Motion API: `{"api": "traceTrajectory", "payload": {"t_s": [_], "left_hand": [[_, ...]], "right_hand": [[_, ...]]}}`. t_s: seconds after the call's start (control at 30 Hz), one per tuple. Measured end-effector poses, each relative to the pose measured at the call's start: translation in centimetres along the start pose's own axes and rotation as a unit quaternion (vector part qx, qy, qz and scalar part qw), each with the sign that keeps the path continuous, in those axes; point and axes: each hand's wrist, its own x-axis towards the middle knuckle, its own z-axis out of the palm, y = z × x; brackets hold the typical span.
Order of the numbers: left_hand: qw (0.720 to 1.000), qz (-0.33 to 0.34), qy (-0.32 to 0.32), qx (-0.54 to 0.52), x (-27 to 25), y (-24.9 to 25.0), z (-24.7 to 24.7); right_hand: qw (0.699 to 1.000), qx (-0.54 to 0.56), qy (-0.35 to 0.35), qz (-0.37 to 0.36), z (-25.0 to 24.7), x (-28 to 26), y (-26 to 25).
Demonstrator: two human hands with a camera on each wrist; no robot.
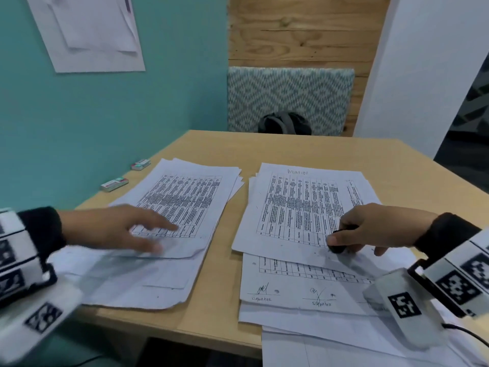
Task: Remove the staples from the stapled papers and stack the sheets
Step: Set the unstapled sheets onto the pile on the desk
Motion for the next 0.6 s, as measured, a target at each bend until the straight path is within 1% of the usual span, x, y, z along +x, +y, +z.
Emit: {"api": "traceTrajectory", "payload": {"t_s": [0.07,0.13,0.2,0.23,0.3,0.33,0.4,0.43,0.47,0.5,0.57,0.6], "left_hand": [[0.998,0.039,-0.049,0.027,-1.0,1.7,1.9],[0.996,0.05,-0.056,0.048,-1.7,2.2,3.0],[0.997,0.037,-0.052,0.036,-2.1,2.1,2.7],[0.997,0.024,-0.061,0.033,-2.2,2.2,2.2],[0.996,0.018,-0.083,0.036,-2.3,3.5,1.1],[0.996,0.016,-0.083,0.037,-2.0,4.5,0.5],[0.998,0.009,-0.051,0.032,-0.5,6.8,-0.6],[1.0,0.012,-0.024,0.01,0.8,7.9,-1.1],[0.999,0.012,-0.006,-0.033,2.3,9.0,-1.4],[0.996,-0.001,-0.002,-0.089,3.7,10.2,-1.5],[0.982,-0.057,-0.013,-0.182,6.4,12.1,-1.0],[0.975,-0.09,-0.013,-0.204,7.7,12.8,-0.6]], "right_hand": [[1.0,-0.007,-0.003,0.0,0.0,0.1,0.1],[1.0,-0.012,-0.005,-0.002,0.0,0.2,0.2],[1.0,-0.015,-0.003,-0.007,0.1,0.1,0.3],[1.0,-0.014,-0.002,-0.009,0.1,0.0,0.3],[1.0,-0.012,-0.005,-0.012,0.2,-0.1,0.2],[1.0,-0.013,-0.006,-0.013,0.2,-0.2,0.2],[1.0,-0.018,-0.005,-0.015,0.1,-0.2,0.0],[1.0,-0.021,-0.004,-0.015,0.1,-0.2,-0.1],[1.0,-0.024,-0.005,-0.015,0.1,-0.2,-0.1],[0.999,-0.027,-0.006,-0.016,0.1,-0.2,-0.2],[0.999,-0.032,-0.009,-0.016,0.1,-0.2,-0.2],[0.999,-0.031,-0.01,-0.016,0.1,-0.2,-0.2]]}}
